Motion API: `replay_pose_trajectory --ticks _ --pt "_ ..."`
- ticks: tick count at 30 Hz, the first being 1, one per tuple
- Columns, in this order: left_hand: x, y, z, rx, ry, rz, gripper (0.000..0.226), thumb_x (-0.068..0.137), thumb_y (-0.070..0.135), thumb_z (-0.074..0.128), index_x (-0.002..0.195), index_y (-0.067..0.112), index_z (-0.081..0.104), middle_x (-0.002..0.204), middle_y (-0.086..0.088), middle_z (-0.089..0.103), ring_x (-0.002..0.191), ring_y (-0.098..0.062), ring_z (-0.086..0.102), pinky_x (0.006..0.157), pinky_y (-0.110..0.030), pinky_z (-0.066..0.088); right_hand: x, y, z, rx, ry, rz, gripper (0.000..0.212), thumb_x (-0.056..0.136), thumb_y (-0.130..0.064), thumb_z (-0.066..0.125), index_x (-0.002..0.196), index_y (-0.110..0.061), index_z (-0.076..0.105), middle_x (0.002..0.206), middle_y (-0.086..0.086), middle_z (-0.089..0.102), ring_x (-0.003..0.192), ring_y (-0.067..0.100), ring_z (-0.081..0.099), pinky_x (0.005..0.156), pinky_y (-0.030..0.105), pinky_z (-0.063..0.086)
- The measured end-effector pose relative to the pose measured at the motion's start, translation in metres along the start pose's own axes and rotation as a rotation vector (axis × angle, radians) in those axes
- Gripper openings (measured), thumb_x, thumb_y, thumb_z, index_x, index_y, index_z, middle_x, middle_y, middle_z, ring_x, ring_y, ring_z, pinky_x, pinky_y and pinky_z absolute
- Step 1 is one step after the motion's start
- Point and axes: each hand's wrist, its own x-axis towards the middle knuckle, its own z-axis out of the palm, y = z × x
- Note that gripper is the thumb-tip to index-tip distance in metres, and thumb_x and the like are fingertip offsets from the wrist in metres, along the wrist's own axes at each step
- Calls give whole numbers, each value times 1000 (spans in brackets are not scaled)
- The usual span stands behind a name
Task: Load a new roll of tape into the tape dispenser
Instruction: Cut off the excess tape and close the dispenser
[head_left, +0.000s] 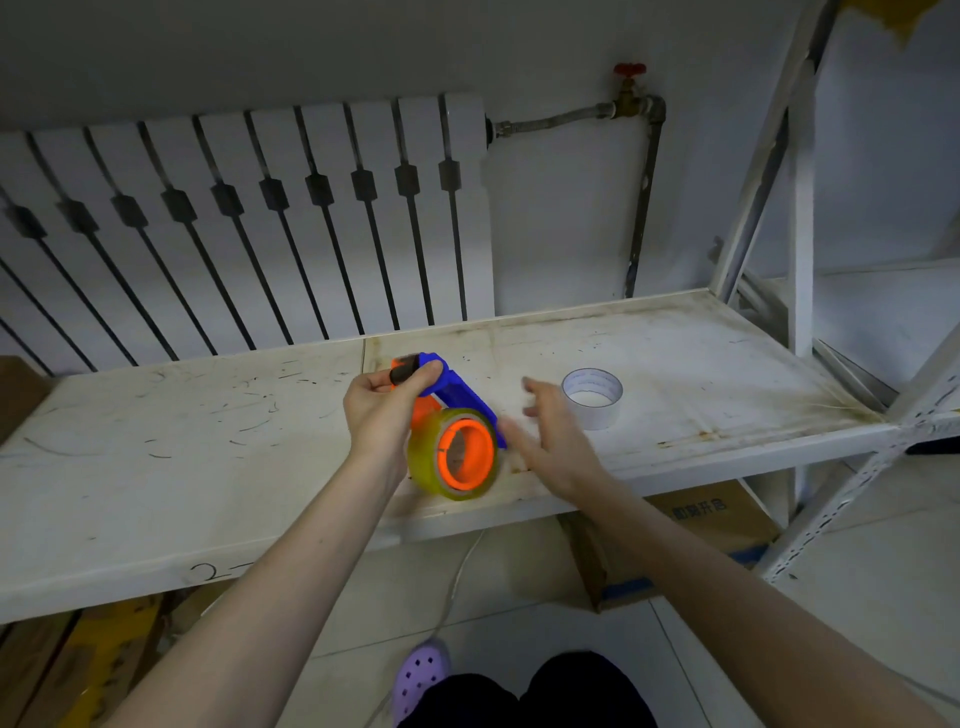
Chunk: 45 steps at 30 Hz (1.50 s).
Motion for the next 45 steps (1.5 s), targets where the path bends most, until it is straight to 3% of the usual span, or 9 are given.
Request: replay_pose_trajectory --ticks 4,9,15,19,22,25,28,35,45 --pt "-6 -2 15 2 -85 -62 41 60 21 86 83 17 53 84 -3 67 73 -15 65 58 -27 53 31 25 -18 -411 -36 243 64 90 -22 55 142 -5 21 148 18 26 118 32 51 94 39 46" --pt "-14 -7 35 -21 -133 -124 39 61 23 85 82 17 53 82 -3 68 67 -13 66 42 -18 49 44 47 -39 -485 -23 370 43 92 -18 47 126 8 38 125 28 46 108 36 51 84 35 43" --pt "-21 -9 59 -8 -171 -173 40 62 22 85 81 16 50 82 -5 67 68 -15 66 37 -17 47 33 66 -86 -452 121 425 65 93 -23 47 142 6 16 149 26 22 129 38 38 103 41 38" --pt "-22 -8 75 -50 -167 -238 38 62 21 85 80 12 53 78 -6 67 58 -15 67 39 -20 49 9 29 -78 -110 124 49 59 91 -46 47 138 -12 36 142 10 41 124 24 47 94 33 44" --pt "-19 -9 83 -63 -163 -288 33 63 23 84 82 12 60 80 -7 69 65 -19 69 50 -26 55 -12 9 -67 -99 -127 -29 103 65 -66 67 144 -21 18 147 2 31 129 16 39 95 36 46" --pt "-14 -10 85 -83 -126 -322 39 63 29 82 91 10 61 79 -7 68 73 -25 68 69 -37 59 -22 15 -61 -249 -93 -80 122 53 -55 82 146 -22 9 145 2 30 125 18 41 92 40 49" --pt "-10 -13 87 -48 -170 -319 47 69 36 78 105 13 60 85 -6 66 76 -24 67 66 -35 57 -24 25 -59 -157 -7 -87 117 53 -49 83 144 -24 14 139 2 36 122 19 45 92 38 50" --pt "-1 -17 91 121 -319 -384 60 77 58 58 124 22 47 116 -8 51 108 -27 52 84 -38 43 1 45 -63 -167 219 119 110 46 -51 83 135 -23 25 128 0 43 113 18 46 80 33 47" --pt "5 -36 75 270 -369 -366 4 85 18 58 89 16 59 82 -1 62 82 -17 57 68 -30 43 24 72 -52 -377 269 397 109 51 -54 80 135 -17 21 127 10 40 110 30 49 71 37 46"
